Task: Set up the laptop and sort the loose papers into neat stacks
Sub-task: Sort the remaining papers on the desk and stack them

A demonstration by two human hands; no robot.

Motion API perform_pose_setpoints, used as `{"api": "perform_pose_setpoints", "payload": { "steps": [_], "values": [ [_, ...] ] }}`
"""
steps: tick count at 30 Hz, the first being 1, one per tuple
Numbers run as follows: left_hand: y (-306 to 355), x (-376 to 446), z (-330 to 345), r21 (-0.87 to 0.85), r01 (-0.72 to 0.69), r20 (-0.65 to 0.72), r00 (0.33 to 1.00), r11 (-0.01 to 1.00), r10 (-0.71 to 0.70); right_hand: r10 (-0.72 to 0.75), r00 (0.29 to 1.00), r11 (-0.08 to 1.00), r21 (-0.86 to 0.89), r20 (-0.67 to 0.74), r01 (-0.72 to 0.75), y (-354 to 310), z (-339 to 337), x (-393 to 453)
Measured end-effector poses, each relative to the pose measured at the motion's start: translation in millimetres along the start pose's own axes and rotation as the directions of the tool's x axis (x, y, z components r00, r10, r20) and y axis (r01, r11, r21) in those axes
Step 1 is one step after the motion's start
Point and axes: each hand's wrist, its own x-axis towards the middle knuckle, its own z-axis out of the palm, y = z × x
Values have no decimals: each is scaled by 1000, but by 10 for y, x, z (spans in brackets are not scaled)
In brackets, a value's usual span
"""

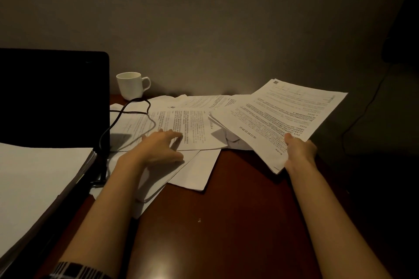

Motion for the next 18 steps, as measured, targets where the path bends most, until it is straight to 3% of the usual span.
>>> {"api": "perform_pose_setpoints", "payload": {
  "steps": [3,9,15,18],
  "values": [
    [47,66,-31,-21,12,4,1000,1000,-11,13,1000,1000,-14,12,-13,10,6,2],
    [34,125,-52,129,-79,-59,994,988,88,10,999,999,-36,41,-8,19,30,9],
    [-211,89,-57,115,82,-294,955,990,-45,-29,999,999,-17,-22,28,10,19,24],
    [-161,24,-52,77,50,-185,982,996,-35,-31,998,1000,1,-57,32,-17,-3,39]
  ]
}}
